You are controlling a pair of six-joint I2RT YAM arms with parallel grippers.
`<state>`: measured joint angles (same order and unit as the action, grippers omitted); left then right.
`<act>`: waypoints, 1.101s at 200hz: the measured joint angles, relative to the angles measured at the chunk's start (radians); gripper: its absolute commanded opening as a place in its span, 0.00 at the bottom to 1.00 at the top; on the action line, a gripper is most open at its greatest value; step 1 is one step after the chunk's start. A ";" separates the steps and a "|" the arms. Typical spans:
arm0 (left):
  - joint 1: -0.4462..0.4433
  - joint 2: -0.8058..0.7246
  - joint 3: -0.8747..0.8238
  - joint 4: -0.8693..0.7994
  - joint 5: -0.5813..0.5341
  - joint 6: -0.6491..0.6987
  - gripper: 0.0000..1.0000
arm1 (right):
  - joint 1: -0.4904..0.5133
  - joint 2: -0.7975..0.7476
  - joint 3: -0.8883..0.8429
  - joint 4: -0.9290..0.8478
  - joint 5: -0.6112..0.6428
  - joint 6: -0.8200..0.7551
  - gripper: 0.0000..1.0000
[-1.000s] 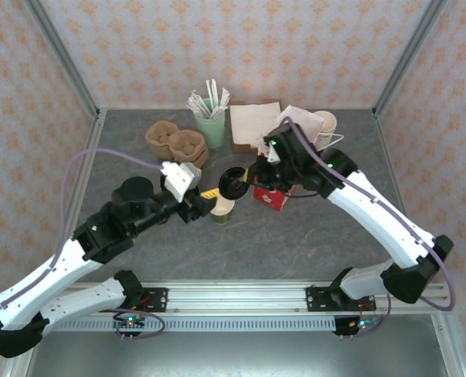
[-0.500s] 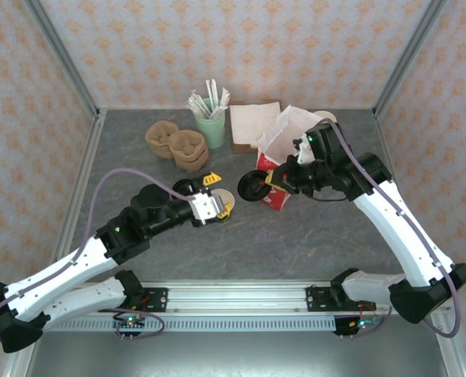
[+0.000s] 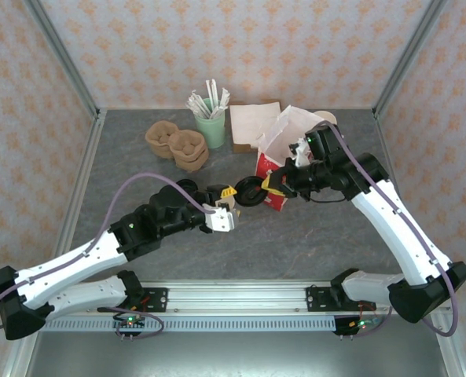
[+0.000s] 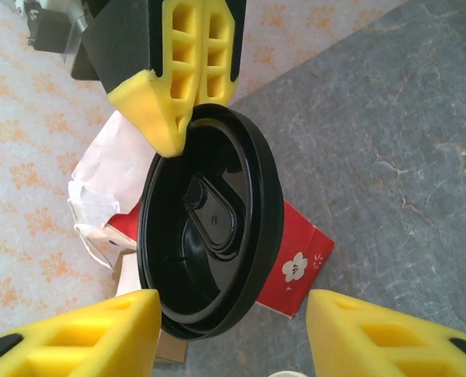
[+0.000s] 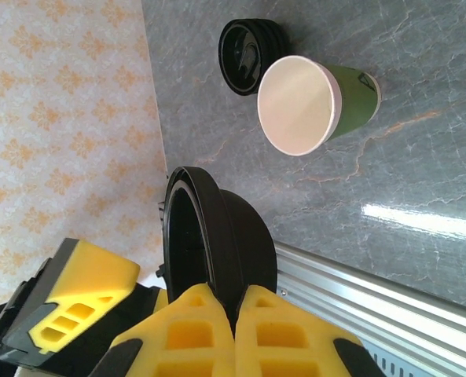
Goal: Pack the takeout coffee
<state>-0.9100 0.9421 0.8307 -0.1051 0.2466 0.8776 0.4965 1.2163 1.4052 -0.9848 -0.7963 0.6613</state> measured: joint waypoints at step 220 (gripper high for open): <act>-0.013 0.056 0.034 0.003 -0.079 -0.034 0.09 | -0.008 -0.027 -0.037 0.072 0.027 0.028 0.32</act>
<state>-0.9234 0.9981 0.8646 -0.1020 0.1680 0.8436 0.4881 1.1893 1.3685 -0.9131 -0.7689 0.6895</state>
